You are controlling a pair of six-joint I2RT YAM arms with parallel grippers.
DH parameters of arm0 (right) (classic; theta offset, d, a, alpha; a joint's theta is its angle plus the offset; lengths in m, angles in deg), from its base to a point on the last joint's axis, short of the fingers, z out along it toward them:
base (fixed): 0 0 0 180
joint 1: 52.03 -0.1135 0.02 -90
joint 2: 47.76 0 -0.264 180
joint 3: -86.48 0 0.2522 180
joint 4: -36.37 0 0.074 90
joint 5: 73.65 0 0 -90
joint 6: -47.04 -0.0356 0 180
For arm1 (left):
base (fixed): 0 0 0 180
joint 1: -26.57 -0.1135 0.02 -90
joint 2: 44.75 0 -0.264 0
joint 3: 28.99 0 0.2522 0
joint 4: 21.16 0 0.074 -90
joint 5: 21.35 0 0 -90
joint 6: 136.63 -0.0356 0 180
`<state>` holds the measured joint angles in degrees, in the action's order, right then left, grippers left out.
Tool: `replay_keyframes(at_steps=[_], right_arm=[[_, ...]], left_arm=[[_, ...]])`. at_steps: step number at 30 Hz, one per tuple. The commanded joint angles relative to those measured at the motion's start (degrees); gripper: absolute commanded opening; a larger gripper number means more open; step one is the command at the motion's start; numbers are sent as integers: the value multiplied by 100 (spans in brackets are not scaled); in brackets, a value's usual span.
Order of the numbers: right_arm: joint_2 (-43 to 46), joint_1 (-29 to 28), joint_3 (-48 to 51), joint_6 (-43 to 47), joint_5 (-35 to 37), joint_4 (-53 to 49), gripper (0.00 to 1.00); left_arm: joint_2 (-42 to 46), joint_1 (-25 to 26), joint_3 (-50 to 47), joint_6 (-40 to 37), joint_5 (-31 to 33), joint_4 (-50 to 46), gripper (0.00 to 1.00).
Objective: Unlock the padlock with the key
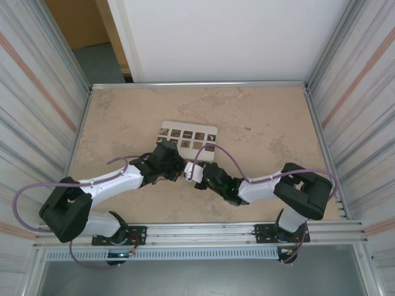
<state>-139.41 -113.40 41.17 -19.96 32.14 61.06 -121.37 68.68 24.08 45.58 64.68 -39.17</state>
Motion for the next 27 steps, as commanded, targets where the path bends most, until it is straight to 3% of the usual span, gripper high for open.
replay_keyframes(at_steps=[1,8,14,18,21,27], right_arm=[[52,-63,-344,-284,-192,116,0],[-769,-274,-165,1762,665,1597,0],[-1193,-293,-271,2432,596,2368,0],[-1213,-294,-282,2212,582,2458,0],[-944,-291,-273,1641,509,1933,0],[-123,-108,-358,-538,-153,490,0]], left_arm=[[94,224,22,-115,-363,508,0],[42,233,59,-53,-578,478,0],[86,262,81,-64,-625,402,0],[127,263,63,-71,-604,377,0],[187,263,18,-76,-497,391,0],[209,264,-92,-68,-449,597,0]])
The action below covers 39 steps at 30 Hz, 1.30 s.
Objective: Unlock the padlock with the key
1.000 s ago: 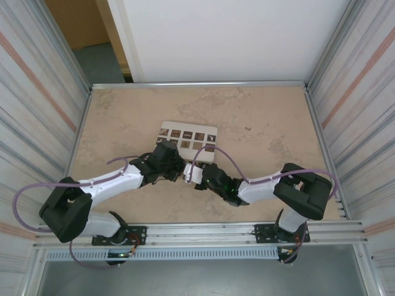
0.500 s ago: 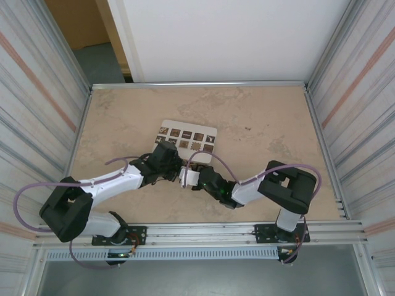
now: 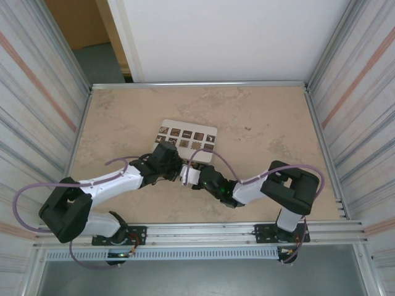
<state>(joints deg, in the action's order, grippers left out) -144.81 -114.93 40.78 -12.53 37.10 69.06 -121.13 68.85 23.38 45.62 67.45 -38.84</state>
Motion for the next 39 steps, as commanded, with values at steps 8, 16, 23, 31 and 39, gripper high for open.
replay_keyframes(at_steps=[8,16,23,31,39], right_arm=[[856,662,-424,-3486,-1664,-936,0],[1093,1146,-421,-4456,-2408,-1115,0],[1093,1349,-235,-4185,-2395,-1380,0],[1063,1551,20,-4188,-2439,-1394,0],[1062,1673,404,-4210,-2377,-1193,0]], left_arm=[[168,285,-102,-120,-672,791,0],[-69,550,-203,-73,-447,1139,0],[-228,706,-170,-83,-247,1241,0],[-552,1008,-175,3,235,1482,0],[-880,1442,-160,344,875,1659,0]])
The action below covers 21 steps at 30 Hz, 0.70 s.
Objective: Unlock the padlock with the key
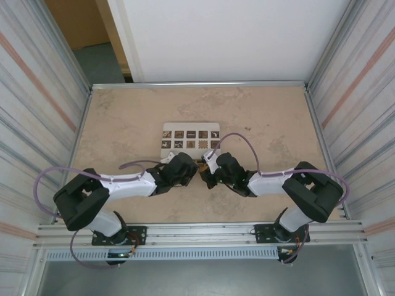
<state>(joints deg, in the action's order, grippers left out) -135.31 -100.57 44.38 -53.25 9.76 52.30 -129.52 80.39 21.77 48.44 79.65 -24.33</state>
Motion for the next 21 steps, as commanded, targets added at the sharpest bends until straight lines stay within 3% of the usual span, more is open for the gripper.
replay_keyframes(at_steps=[1,10,17,21], right_arm=[[124,255,92,-156,337,485,0],[188,503,224,-431,-36,417,0],[185,604,258,-524,-104,396,0],[184,770,309,-759,-441,501,0]], left_arm=[[-93,318,-15,117,-296,278,0],[-395,446,42,241,-65,362,2],[-124,446,117,59,183,-232,37],[394,448,274,-270,540,-1131,50]])
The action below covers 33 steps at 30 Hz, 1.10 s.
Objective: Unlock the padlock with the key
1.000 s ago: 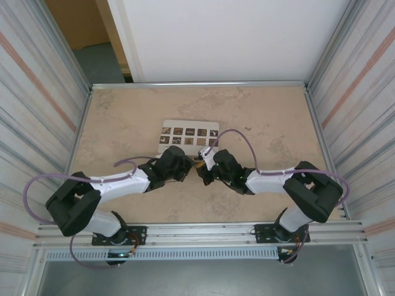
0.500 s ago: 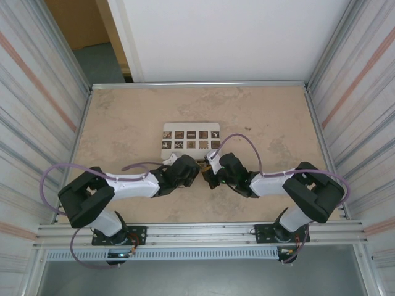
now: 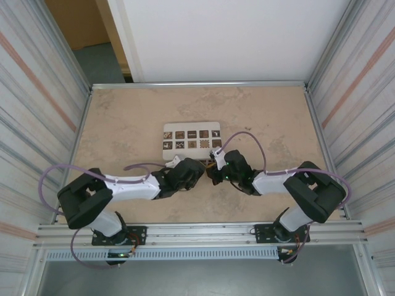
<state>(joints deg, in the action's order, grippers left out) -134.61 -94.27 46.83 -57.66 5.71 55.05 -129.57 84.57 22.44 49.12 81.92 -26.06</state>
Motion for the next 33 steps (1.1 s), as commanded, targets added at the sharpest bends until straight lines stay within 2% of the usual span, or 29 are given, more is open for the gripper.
replay_keyframes(at_steps=[1,5,11,16,20,25,33], right_arm=[[134,161,66,-336,-75,211,0],[204,280,103,-537,-340,192,0],[422,501,172,-1043,-673,-10,0],[632,653,29,-1519,-853,-770,0],[745,747,-71,-1946,-1022,-1226,0],[846,822,30,-2408,-1016,-1338,0],[628,884,47,-3048,-1095,-1214,0]], left_arm=[[527,30,253,-410,407,-1201,52],[1116,29,359,-890,816,-1867,59],[1613,36,904,-2274,1429,-2559,62],[1764,45,1278,-3352,1788,-2740,64],[1896,62,1483,-3918,2138,-2894,66],[2184,55,1476,-4392,2469,-2942,66],[2857,57,1104,-4661,2873,-2955,69]])
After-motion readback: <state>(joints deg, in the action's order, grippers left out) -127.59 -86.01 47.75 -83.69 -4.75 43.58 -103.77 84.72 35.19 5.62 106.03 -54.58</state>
